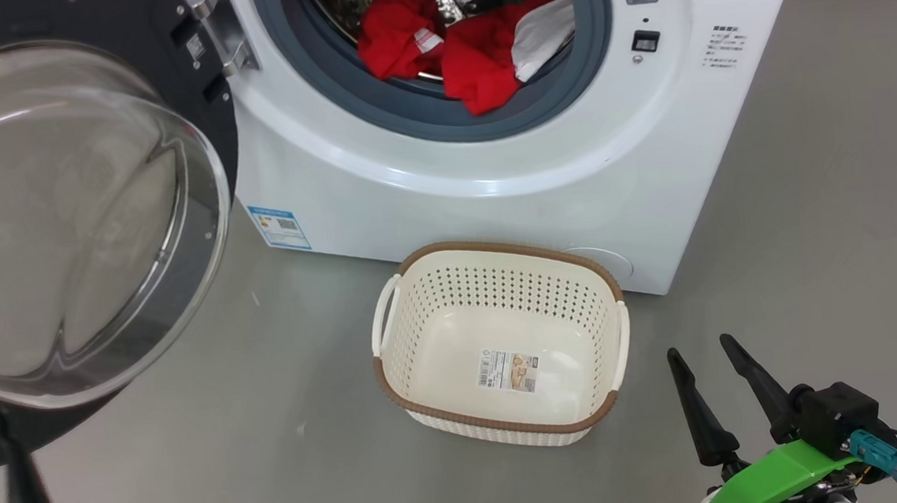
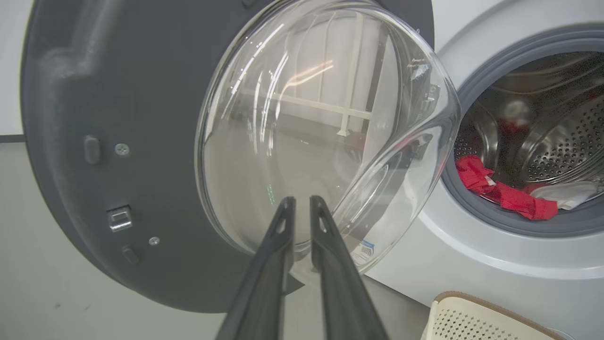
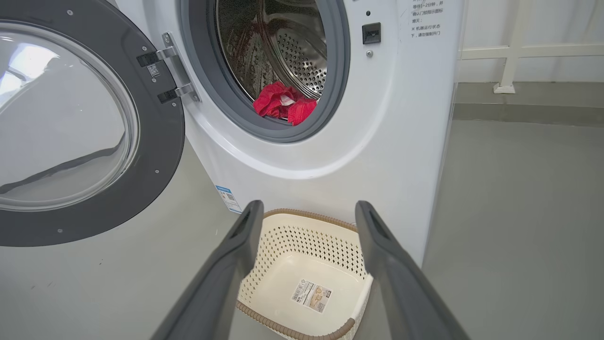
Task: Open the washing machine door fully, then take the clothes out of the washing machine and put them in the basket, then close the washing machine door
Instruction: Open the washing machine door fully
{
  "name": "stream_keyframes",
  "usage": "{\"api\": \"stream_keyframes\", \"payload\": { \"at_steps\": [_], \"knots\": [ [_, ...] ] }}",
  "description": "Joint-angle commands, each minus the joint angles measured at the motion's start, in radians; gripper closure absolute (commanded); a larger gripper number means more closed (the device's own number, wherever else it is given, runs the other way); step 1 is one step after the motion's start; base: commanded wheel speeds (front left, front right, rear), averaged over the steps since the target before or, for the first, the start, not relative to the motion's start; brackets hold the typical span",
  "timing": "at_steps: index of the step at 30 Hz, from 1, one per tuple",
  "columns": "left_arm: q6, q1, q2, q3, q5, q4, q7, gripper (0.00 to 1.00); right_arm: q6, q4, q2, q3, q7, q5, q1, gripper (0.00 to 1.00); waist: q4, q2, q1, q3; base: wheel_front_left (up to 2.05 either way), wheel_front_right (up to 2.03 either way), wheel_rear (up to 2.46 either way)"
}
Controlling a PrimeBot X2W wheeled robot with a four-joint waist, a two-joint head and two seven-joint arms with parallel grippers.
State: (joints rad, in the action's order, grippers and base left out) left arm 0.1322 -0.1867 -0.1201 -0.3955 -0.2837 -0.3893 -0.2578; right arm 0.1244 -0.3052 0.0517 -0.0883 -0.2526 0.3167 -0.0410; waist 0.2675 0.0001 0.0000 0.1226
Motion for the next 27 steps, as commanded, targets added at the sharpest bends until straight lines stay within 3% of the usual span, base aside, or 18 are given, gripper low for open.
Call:
{"api": "stream_keyframes", "payload": {
  "at_steps": [1,2,3,4,5,13,27],
  "knots": [
    [-0.002,0.021,-0.017,-0.016,-0.005,0.048,-0.004,0.62,0.006,0.03,0.0,-0.019,-0.009,0.012,0.0,0.0,-0.009,-0.0001,0.0,-0.009,0.0,0.0,0.0],
    [-0.002,0.035,-0.008,-0.011,-0.008,0.06,-0.004,0.51,0.006,0.031,0.0,-0.018,-0.009,0.013,0.003,0.0,-0.013,-0.0001,0.0,-0.011,0.0,0.0,0.0],
    [-0.002,0.048,0.0,0.0,-0.01,0.071,-0.004,0.25,0.006,0.033,0.0,-0.017,-0.009,0.013,0.006,0.0,-0.017,-0.0001,0.0,-0.014,0.0,0.0,0.0],
    [-0.002,0.06,0.006,0.01,-0.014,0.08,-0.004,0.07,0.006,0.035,0.0,-0.014,-0.009,0.014,0.009,0.0,-0.02,-0.0001,0.0,-0.015,0.0,0.0,0.0],
    [-0.002,0.071,0.01,0.02,-0.02,0.088,-0.004,0.0,0.006,0.036,0.0,-0.013,-0.009,0.015,0.011,0.0,-0.025,-0.0001,0.0,-0.018,0.0,0.0,0.0],
    [-0.002,0.13,0.023,0.108,-0.059,0.15,-0.004,0.0,0.006,0.05,-0.001,0.016,-0.009,0.02,0.024,0.0,-0.064,-0.0001,0.0,-0.028,0.0,0.0,0.0],
    [-0.002,0.19,-0.04,0.302,-0.083,0.25,-0.004,0.0,0.006,0.069,-0.001,0.065,-0.009,0.028,0.049,0.0,-0.164,-0.0001,0.0,-0.045,0.0,0.0,0.0]
  ]
}}
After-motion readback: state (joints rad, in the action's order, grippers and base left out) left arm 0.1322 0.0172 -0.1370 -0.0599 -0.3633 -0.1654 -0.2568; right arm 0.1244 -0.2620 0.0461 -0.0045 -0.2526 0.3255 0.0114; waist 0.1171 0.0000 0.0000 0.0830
